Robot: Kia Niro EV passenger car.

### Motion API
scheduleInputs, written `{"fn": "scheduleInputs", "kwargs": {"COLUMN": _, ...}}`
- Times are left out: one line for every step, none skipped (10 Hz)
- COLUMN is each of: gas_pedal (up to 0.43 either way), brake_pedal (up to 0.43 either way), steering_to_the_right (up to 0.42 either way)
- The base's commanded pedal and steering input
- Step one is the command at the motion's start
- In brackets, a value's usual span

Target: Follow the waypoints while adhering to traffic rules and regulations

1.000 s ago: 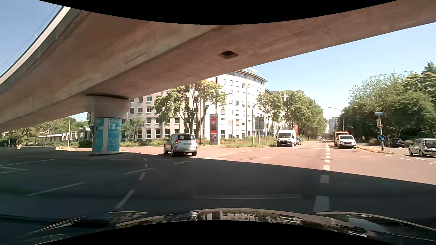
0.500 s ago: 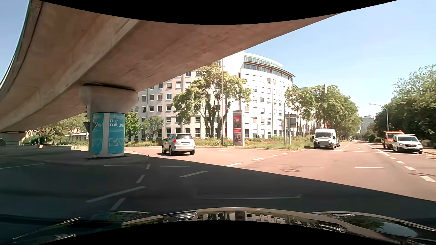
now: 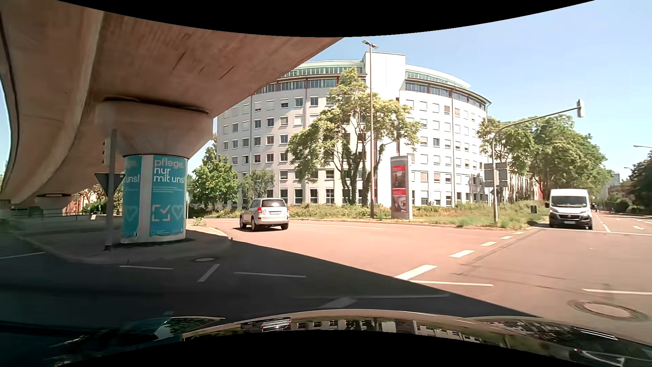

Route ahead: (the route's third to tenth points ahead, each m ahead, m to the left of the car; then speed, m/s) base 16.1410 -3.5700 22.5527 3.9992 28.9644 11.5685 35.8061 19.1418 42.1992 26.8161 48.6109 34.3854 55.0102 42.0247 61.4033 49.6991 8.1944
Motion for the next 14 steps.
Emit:
{"fn": "scheduleInputs", "kwargs": {"gas_pedal": 0.138, "brake_pedal": 0.0, "steering_to_the_right": -0.127}}
{"fn": "scheduleInputs", "kwargs": {"gas_pedal": 0.138, "brake_pedal": 0.0, "steering_to_the_right": -0.125}}
{"fn": "scheduleInputs", "kwargs": {"gas_pedal": 0.138, "brake_pedal": 0.0, "steering_to_the_right": -0.123}}
{"fn": "scheduleInputs", "kwargs": {"gas_pedal": 0.138, "brake_pedal": 0.0, "steering_to_the_right": -0.122}}
{"fn": "scheduleInputs", "kwargs": {"gas_pedal": 0.138, "brake_pedal": 0.0, "steering_to_the_right": -0.121}}
{"fn": "scheduleInputs", "kwargs": {"gas_pedal": 0.138, "brake_pedal": 0.0, "steering_to_the_right": -0.12}}
{"fn": "scheduleInputs", "kwargs": {"gas_pedal": 0.138, "brake_pedal": 0.0, "steering_to_the_right": -0.118}}
{"fn": "scheduleInputs", "kwargs": {"gas_pedal": 0.138, "brake_pedal": 0.0, "steering_to_the_right": -0.115}}
{"fn": "scheduleInputs", "kwargs": {"gas_pedal": 0.138, "brake_pedal": 0.0, "steering_to_the_right": -0.113}}
{"fn": "scheduleInputs", "kwargs": {"gas_pedal": 0.138, "brake_pedal": 0.0, "steering_to_the_right": -0.111}}
{"fn": "scheduleInputs", "kwargs": {"gas_pedal": 0.138, "brake_pedal": 0.0, "steering_to_the_right": -0.111}}
{"fn": "scheduleInputs", "kwargs": {"gas_pedal": 0.138, "brake_pedal": 0.0, "steering_to_the_right": -0.112}}
{"fn": "scheduleInputs", "kwargs": {"gas_pedal": 0.138, "brake_pedal": 0.0, "steering_to_the_right": -0.112}}
{"fn": "scheduleInputs", "kwargs": {"gas_pedal": 0.138, "brake_pedal": 0.0, "steering_to_the_right": -0.112}}
